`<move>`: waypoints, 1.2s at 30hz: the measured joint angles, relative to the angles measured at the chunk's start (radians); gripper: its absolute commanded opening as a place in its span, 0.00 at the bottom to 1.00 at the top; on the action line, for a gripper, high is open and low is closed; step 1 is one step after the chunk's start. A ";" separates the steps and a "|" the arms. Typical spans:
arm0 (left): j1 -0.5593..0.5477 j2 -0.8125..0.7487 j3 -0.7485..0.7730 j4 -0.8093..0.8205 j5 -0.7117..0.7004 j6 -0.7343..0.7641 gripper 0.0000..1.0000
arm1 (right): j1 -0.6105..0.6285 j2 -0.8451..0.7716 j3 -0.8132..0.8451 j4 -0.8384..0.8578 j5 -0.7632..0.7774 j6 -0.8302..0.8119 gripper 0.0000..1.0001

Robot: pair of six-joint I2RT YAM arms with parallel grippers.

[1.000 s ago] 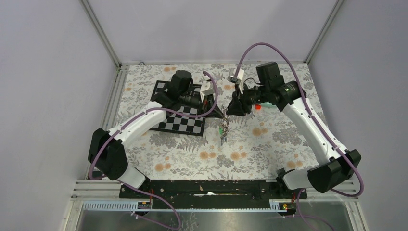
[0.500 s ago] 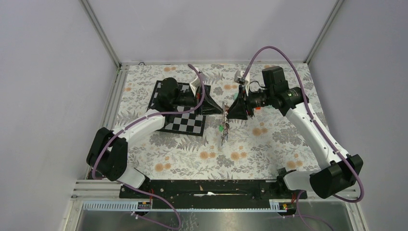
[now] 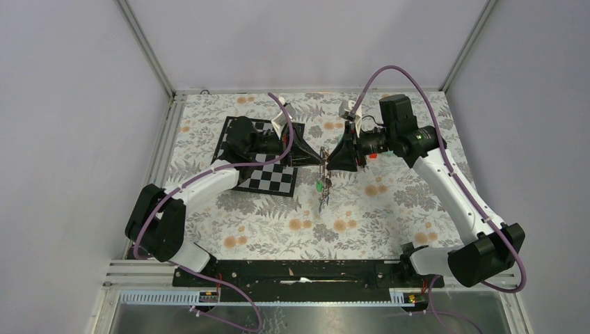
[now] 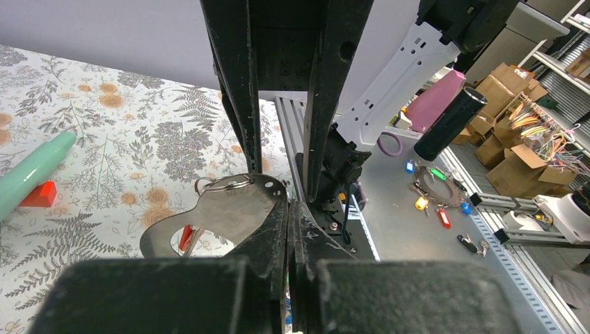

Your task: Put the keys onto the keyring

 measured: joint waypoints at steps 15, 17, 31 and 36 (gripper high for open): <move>0.000 0.000 -0.001 0.012 0.000 -0.010 0.00 | 0.000 0.003 0.003 0.010 -0.031 0.016 0.19; 0.000 0.000 -0.001 0.013 0.000 -0.012 0.00 | 0.000 0.006 0.003 0.017 -0.034 0.020 0.15; -0.002 0.000 0.024 -0.086 0.002 0.079 0.24 | 0.000 0.015 0.032 -0.027 0.004 -0.012 0.00; -0.001 0.005 0.183 -0.460 0.000 0.362 0.40 | 0.021 0.029 0.111 -0.123 0.120 -0.076 0.00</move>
